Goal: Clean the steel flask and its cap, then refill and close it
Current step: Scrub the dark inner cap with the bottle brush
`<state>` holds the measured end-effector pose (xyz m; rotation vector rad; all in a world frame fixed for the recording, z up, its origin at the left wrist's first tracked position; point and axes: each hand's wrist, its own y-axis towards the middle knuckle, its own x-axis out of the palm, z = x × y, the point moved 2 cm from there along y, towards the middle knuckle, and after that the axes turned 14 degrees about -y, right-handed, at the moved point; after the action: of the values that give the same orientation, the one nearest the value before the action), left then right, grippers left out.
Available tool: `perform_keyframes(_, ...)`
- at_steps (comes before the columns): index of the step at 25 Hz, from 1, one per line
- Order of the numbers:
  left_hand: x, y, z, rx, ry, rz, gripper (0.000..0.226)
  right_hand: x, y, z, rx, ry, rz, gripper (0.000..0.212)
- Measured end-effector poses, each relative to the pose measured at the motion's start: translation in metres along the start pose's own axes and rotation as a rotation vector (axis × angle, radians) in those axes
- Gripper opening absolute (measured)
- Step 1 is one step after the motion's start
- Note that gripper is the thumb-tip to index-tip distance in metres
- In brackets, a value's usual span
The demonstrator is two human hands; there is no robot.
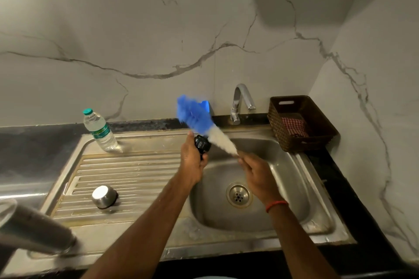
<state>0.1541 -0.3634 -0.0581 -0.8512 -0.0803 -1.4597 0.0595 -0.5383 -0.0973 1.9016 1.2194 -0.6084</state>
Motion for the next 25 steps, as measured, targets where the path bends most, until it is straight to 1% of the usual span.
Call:
perform_keyframes(2, 0.007, -0.002, -0.004, -0.015, -0.048, -0.004, 0.044, 0.002, 0.014, -0.017, -0.044, -0.084, 0.001, 0.031)
perform_keyframes(4, 0.006, 0.001, 0.003, -0.059, -0.127, 0.01, 0.043, 0.0, 0.009, -0.006, -0.038, -0.062, 0.002, 0.032)
perform_keyframes(6, 0.002, 0.001, 0.01, -0.11, -0.201, 0.003, 0.043, -0.003, -0.015, 0.017, -0.03, -0.017, 0.017, 0.035)
perform_keyframes(8, 0.001, 0.002, 0.006, -0.114, -0.164, -0.003, 0.044, -0.003, -0.024, 0.016, -0.049, -0.021, 0.042, 0.036)
perform_keyframes(11, 0.012, -0.003, -0.004, -0.061, -0.071, -0.031, 0.037, 0.006, 0.0, -0.009, -0.091, -0.108, 0.049, 0.03)
perform_keyframes(13, 0.018, -0.005, 0.002, -0.063, -0.162, -0.044, 0.034, 0.009, 0.0, -0.001, -0.135, -0.129, 0.048, 0.027)
perform_keyframes(15, 0.016, -0.008, 0.012, -0.093, -0.307, -0.079, 0.036, 0.009, -0.02, 0.023, -0.12, -0.062, 0.021, 0.026)
perform_keyframes(16, 0.013, -0.009, 0.014, -0.12, -0.323, -0.106, 0.038, 0.007, -0.029, 0.028, -0.107, -0.026, 0.018, 0.027)
perform_keyframes(19, 0.012, -0.01, 0.004, -0.204, -0.201, -0.124, 0.042, 0.005, -0.009, 0.008, -0.079, 0.014, 0.04, 0.034)
perform_keyframes(21, 0.015, -0.008, 0.0, -0.253, -0.238, -0.139, 0.041, 0.006, 0.006, -0.004, -0.09, 0.012, 0.014, 0.034)
perform_keyframes(22, 0.015, -0.008, 0.004, -0.27, -0.279, -0.152, 0.041, 0.007, 0.006, 0.001, -0.074, 0.02, -0.005, 0.03)
perform_keyframes(24, 0.011, -0.007, 0.013, -0.287, -0.34, -0.186, 0.042, 0.005, -0.012, 0.018, 0.009, 0.146, -0.075, 0.025)
perform_keyframes(25, 0.009, -0.007, 0.016, -0.287, -0.344, -0.205, 0.043, 0.0, -0.021, 0.018, 0.034, 0.211, -0.109, 0.029)
